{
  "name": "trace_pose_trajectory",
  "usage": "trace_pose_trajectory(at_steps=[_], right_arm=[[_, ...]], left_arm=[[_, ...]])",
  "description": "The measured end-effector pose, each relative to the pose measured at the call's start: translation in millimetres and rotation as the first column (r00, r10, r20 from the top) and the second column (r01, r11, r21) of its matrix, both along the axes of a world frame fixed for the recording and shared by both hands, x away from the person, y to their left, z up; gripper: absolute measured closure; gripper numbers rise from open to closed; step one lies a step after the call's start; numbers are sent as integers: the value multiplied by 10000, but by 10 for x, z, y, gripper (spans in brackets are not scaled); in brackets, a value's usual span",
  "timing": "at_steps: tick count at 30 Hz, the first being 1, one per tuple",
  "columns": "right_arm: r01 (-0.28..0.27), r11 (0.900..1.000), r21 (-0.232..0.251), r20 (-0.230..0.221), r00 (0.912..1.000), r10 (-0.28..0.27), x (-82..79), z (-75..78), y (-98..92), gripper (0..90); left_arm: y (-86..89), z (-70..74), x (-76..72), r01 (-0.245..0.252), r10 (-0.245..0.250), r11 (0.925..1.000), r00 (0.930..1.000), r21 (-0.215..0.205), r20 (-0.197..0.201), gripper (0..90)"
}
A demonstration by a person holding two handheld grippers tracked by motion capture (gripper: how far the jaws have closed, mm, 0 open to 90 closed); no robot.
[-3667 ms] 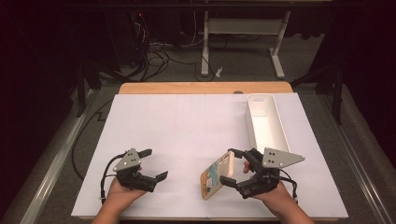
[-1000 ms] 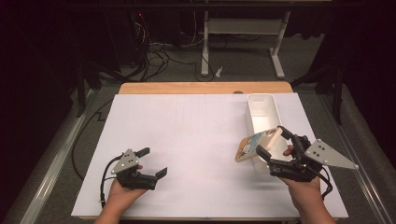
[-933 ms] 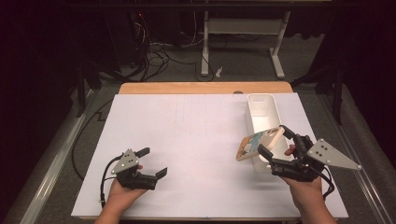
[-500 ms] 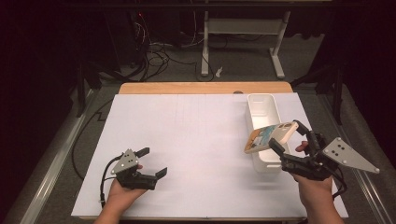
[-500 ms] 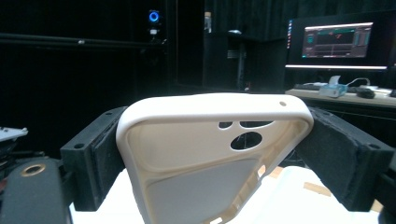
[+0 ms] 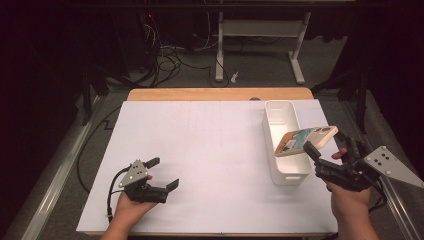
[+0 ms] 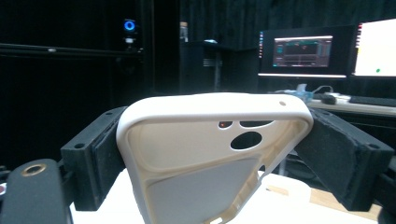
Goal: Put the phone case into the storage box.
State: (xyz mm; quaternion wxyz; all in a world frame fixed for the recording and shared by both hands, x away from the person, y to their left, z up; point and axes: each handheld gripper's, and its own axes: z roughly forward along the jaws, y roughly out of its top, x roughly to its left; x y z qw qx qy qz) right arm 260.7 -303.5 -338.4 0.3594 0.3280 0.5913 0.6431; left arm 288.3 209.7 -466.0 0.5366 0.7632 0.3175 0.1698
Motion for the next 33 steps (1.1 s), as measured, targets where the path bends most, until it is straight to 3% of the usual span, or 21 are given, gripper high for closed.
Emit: trace_pose_trajectory(at_steps=[8,26,33], right_arm=[[403,9992,67,-248,9989,-402,44,-69,-92,133],[948,9951,-298,-598,9935,-964,102,-189,-130,133],[1027,9935,-487,-650,9923,-1057,126,-212,-94,132]], left_arm=[[17,-7,9,-200,201,9995,9998,-232,33,2],[21,5,24,-377,376,9993,9985,-15,-405,2],[17,25,15,-214,220,9997,9991,146,-358,8]])
